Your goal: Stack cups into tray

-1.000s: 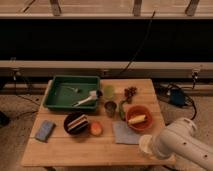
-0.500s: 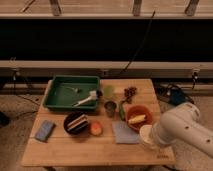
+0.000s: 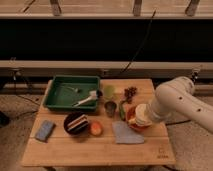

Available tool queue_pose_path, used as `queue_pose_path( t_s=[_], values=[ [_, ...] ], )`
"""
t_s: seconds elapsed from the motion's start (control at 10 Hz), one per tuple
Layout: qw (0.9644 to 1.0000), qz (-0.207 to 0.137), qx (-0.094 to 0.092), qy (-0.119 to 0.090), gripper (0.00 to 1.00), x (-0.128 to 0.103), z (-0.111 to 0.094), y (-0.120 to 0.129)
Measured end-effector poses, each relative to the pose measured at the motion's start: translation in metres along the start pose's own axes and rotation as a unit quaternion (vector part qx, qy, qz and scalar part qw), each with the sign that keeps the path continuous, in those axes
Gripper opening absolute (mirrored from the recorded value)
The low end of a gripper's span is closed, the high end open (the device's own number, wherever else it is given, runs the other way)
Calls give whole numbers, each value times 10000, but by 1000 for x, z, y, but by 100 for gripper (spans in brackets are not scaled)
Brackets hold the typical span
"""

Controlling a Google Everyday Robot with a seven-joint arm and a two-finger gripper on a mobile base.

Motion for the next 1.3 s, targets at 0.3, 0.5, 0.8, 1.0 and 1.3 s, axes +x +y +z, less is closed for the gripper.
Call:
queue_pose_path(
  t_s=[0.3,0.5,0.8,1.0,1.3],
  values=[
    [9997,-98,198,-63,0,-3,-2,-45],
    [9992,-211,323,-116,0,-13,1,-65],
    [9985,-309,402,-225,0,-26,13,-96],
    [9981,-367,414,-255,0,-26,23,-111],
    [9976,-531,360,-245,0,-31,49,-140]
  ],
)
